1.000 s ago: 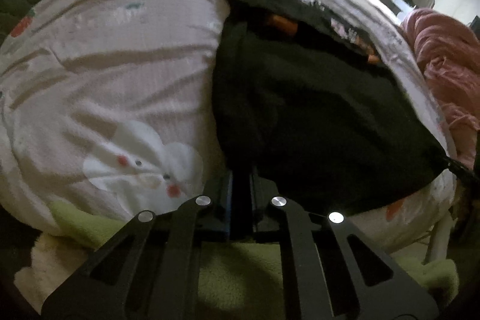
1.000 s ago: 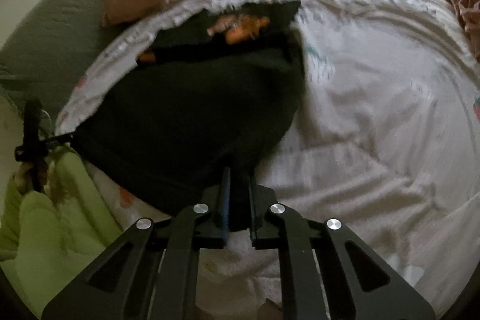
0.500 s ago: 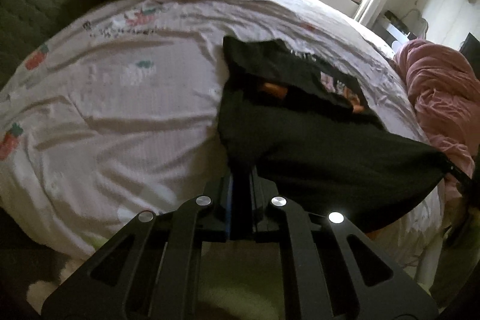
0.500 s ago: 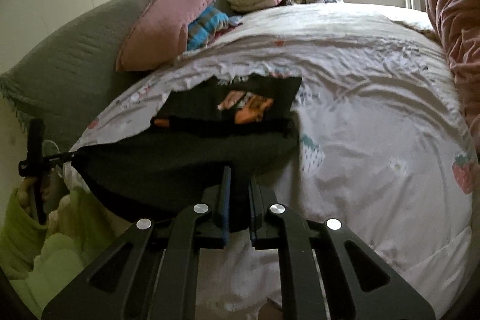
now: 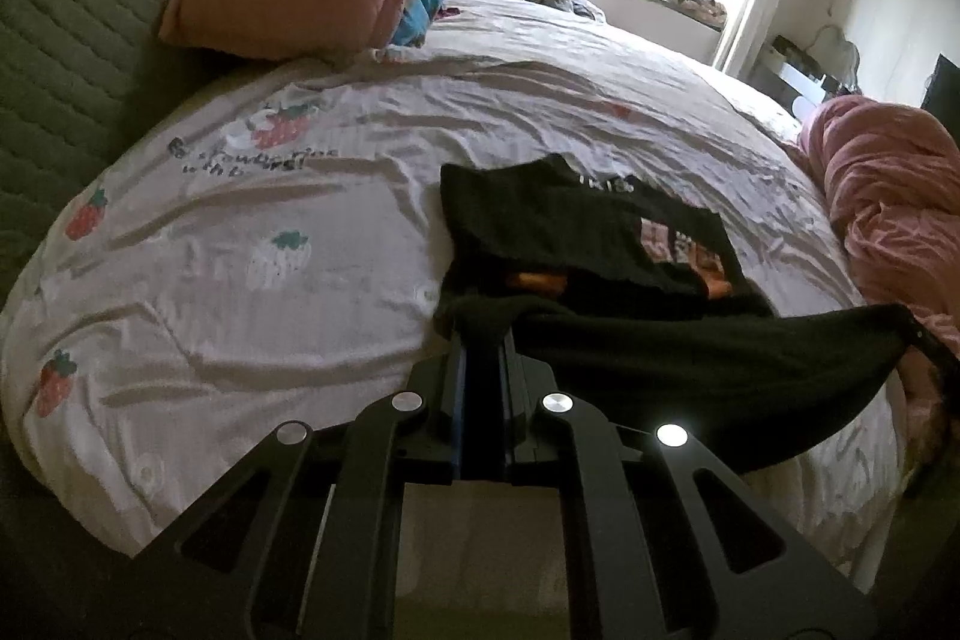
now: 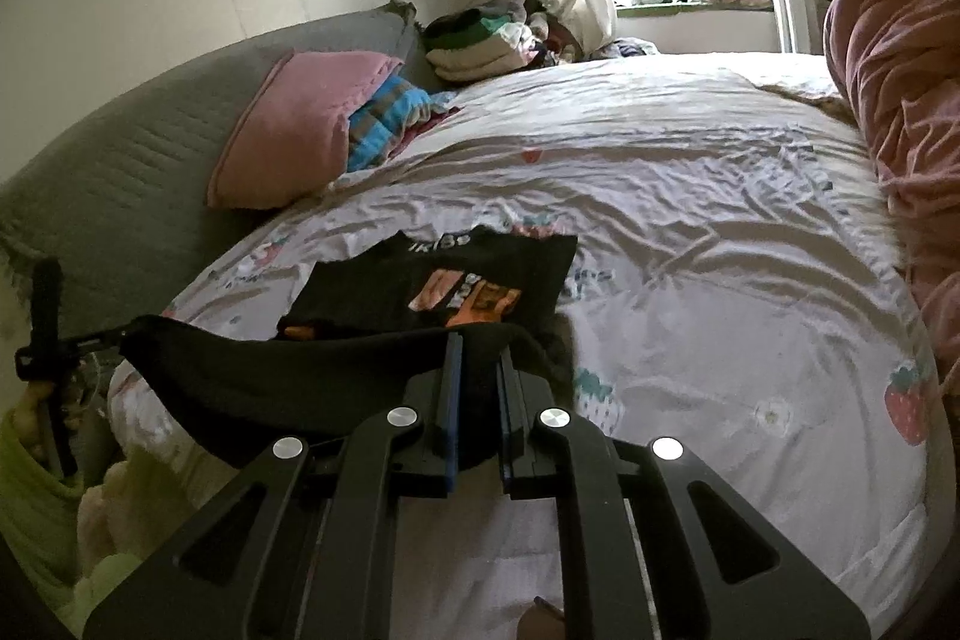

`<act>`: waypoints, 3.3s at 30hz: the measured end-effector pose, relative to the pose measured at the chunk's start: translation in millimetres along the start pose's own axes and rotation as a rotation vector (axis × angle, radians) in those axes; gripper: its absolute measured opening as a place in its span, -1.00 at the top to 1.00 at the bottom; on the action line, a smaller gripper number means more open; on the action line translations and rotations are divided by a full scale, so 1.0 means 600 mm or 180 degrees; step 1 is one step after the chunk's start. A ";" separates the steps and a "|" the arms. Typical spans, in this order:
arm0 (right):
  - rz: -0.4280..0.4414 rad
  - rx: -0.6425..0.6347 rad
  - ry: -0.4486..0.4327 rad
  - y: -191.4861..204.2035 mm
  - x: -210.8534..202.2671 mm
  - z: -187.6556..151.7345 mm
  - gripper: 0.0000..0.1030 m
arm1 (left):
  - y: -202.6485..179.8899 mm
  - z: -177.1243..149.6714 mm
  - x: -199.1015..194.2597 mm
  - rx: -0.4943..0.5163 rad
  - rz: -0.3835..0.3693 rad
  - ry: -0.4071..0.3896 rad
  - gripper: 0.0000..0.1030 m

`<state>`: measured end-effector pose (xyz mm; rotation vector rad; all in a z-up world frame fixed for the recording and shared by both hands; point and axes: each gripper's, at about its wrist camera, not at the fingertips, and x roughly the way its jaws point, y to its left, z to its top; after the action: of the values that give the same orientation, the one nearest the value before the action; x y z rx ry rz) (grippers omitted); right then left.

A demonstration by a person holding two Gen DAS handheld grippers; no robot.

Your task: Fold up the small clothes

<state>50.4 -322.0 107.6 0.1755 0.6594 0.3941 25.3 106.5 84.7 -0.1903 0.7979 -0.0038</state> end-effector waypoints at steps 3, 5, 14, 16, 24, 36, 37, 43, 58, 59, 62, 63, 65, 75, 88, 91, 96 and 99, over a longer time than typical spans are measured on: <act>-0.0029 -0.0004 -0.0067 -0.001 0.009 0.016 0.83 | 0.000 0.016 0.007 -0.0024 0.0003 -0.0020 0.95; -0.0047 -0.0010 -0.0099 -0.002 0.014 0.026 0.84 | 0.001 0.028 0.014 -0.0042 0.0004 -0.0036 0.95; -0.0164 -0.0057 -0.0228 -0.006 0.047 0.071 0.83 | -0.004 0.075 0.040 -0.0008 0.0058 -0.0088 0.95; -0.0185 -0.0055 -0.0245 -0.008 0.058 0.081 0.83 | -0.005 0.087 0.049 0.0004 0.0083 -0.0096 0.95; -0.0256 -0.0007 -0.0253 -0.020 0.097 0.115 0.83 | -0.016 0.130 0.082 0.0075 0.0155 -0.0106 0.95; -0.0397 -0.0033 -0.0184 -0.035 0.144 0.131 0.83 | -0.026 0.161 0.118 0.0171 0.0231 -0.0112 0.95; -0.0408 -0.0038 -0.0175 -0.036 0.147 0.132 0.83 | -0.026 0.163 0.122 0.0171 0.0237 -0.0112 0.95; -0.0484 -0.0062 -0.0114 -0.041 0.180 0.138 0.83 | -0.020 0.170 0.152 0.0162 0.0269 -0.0080 0.95; -0.0718 -0.0008 0.0093 -0.066 0.279 0.133 0.83 | 0.004 0.177 0.248 0.0046 0.0330 -0.0025 0.94; -0.0732 -0.0014 0.0104 -0.067 0.284 0.132 0.83 | 0.005 0.178 0.253 0.0034 0.0331 -0.0030 0.94; -0.0810 -0.0040 0.0159 -0.069 0.305 0.128 0.83 | 0.008 0.181 0.270 0.0004 0.0334 -0.0051 0.94; -0.0832 -0.0039 0.0180 -0.070 0.312 0.127 0.83 | 0.008 0.181 0.276 0.0005 0.0344 -0.0056 0.94; -0.0869 -0.0048 0.0214 -0.072 0.322 0.123 0.83 | 0.010 0.181 0.289 0.0010 0.0364 -0.0057 0.94; -0.1083 -0.0086 0.0383 -0.070 0.380 0.104 0.53 | 0.025 0.160 0.339 0.0079 0.0441 -0.0033 0.67; -0.1071 -0.0162 0.0240 -0.024 0.348 0.081 0.08 | 0.026 0.159 0.287 0.0116 0.0344 -0.0319 0.47; -0.0936 -0.0275 0.0359 -0.002 0.346 0.066 0.47 | 0.011 0.149 0.282 0.0189 0.0193 -0.0237 0.47; -0.0816 -0.0461 0.0603 0.030 0.362 0.033 0.61 | -0.030 0.111 0.301 0.0495 0.0135 0.0008 0.72; -0.0803 -0.0522 0.0703 0.041 0.374 0.017 0.62 | -0.038 0.092 0.331 0.0493 0.0003 0.0276 0.79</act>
<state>210.7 -207.8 -3.4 -0.1086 0.8520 0.2242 205.0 78.2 -14.7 -0.0433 0.8802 -0.0732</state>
